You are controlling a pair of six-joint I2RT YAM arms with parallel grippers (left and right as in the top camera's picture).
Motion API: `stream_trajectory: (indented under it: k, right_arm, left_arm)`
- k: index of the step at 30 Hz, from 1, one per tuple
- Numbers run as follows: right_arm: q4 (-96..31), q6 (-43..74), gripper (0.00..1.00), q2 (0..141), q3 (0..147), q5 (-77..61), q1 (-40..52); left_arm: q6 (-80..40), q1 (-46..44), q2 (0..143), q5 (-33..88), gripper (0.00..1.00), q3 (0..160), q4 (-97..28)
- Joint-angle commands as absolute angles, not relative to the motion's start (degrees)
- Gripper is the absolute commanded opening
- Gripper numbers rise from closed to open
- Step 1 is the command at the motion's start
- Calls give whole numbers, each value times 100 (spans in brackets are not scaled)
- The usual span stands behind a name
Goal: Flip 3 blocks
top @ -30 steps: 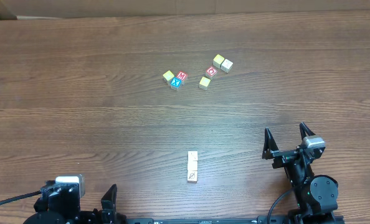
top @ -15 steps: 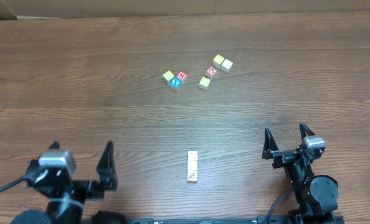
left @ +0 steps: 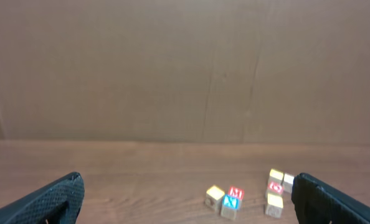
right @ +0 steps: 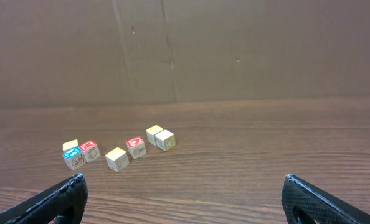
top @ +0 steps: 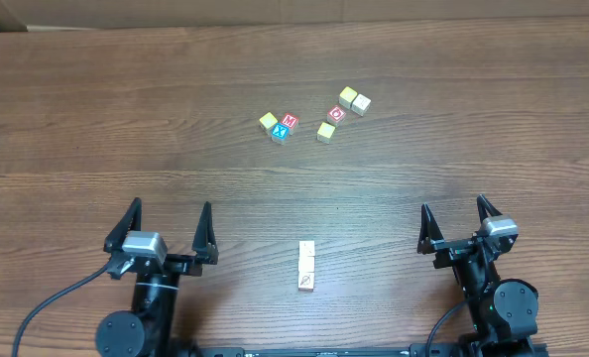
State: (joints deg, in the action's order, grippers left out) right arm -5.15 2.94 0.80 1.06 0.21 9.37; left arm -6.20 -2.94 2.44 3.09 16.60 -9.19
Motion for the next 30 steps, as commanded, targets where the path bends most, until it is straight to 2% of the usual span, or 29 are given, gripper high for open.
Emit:
stream_trajectory:
  k: [1, 9, 14, 20, 30]
  right_arm:
    - [-482, 255, 100, 16, 45, -8, 915]
    - [-482, 255, 100, 16, 45, -8, 915]
    - [-482, 255, 100, 16, 45, -8, 913]
    - [-482, 255, 100, 16, 45, -8, 915]
    - [-482, 255, 100, 16, 45, -8, 915]
  left_arm:
    - [-624, -252, 19, 440, 100, 1026, -349]
    - [-622, -252, 16, 399, 100, 16, 1013]
    - [-617, -222, 16, 126, 100, 25, 762]
    - [-744, -222, 16, 110, 100, 25, -469]
    - [-731, -217, 21, 108, 100, 27, -447]
